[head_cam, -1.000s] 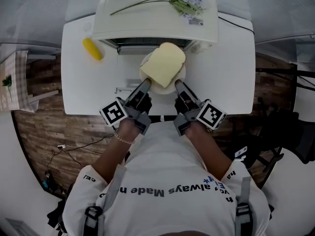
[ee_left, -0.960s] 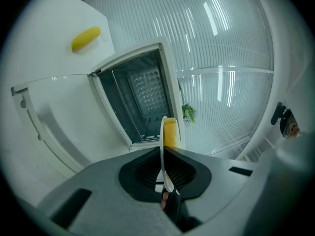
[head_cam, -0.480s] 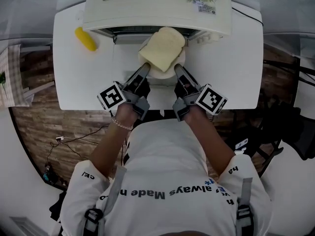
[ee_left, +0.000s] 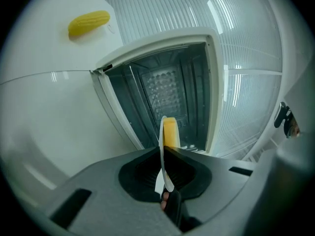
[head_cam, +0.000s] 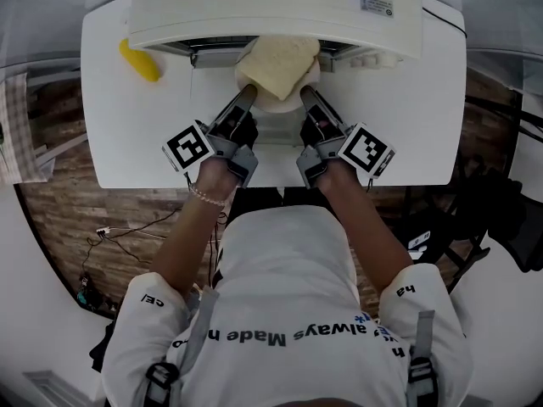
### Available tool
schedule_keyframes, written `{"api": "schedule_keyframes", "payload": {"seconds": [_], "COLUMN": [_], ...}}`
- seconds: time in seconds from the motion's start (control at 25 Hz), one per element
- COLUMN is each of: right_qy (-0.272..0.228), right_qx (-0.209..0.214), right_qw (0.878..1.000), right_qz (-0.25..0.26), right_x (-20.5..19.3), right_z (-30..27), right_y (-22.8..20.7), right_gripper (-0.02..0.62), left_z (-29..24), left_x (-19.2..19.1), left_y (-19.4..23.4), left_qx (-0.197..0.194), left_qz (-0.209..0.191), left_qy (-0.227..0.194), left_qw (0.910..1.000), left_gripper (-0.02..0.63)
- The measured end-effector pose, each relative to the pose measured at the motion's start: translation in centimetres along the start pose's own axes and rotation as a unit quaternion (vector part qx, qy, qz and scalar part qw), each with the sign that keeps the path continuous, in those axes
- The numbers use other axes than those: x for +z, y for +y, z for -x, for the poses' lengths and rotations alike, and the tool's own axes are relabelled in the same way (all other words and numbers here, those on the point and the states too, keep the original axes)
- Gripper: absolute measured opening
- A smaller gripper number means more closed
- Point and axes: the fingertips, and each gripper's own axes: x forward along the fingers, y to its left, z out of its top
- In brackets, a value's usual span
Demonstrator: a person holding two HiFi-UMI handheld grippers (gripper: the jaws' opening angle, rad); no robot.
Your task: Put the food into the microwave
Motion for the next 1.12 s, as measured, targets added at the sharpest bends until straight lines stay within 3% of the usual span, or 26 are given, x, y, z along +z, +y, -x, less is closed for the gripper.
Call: {"api": "schedule_keyframes", "payload": {"seconds": [0.24, 0.48, 0.64, 0.88, 1.04, 1.12], "right_qy": [-0.011, -0.021, -0.024, -0.036, -0.053, -0.059], "right_qx": [0.001, 0.002, 0.001, -0.012, -0.016, -0.017], "right_qw": [1.0, 1.0, 1.0, 0.998, 0.997, 0.996], "right_qz": [-0.008, -0.013, -0.015, -0.044, -0.061, -0.066], "right_x": [0.0, 0.3, 0.1, 1.0, 1.4, 2.0], "right_z": [-0.3, -0.3, -0.3, -1.5, -2.3, -3.1], "right_y": [-0.4, -0.1, 0.1, -0.9, -0.9, -1.1], "right_gripper": [0.025, 0.025, 0.025, 0.025, 0.025, 0.025], "left_z": [-0.3, -0.5, 0.0, -1.6, -1.7, -2.0], "left_x": [0.3, 0.2, 0.4, 1.1, 1.1, 0.8], "left_y": [0.3, -0.4, 0.2, 0.1, -0.1, 0.2], "left_qx": [0.003, -0.011, 0.002, -0.02, -0.026, -0.024], "left_qz": [-0.016, 0.013, 0.003, 0.016, 0.017, 0.026], "left_qy": [-0.003, -0.018, -0.018, -0.025, -0.023, -0.02], "left_qw": [0.9999, 0.9997, 0.9998, 0.9994, 0.9993, 0.9992], "left_gripper": [0.02, 0.02, 0.02, 0.02, 0.096, 0.103]}}
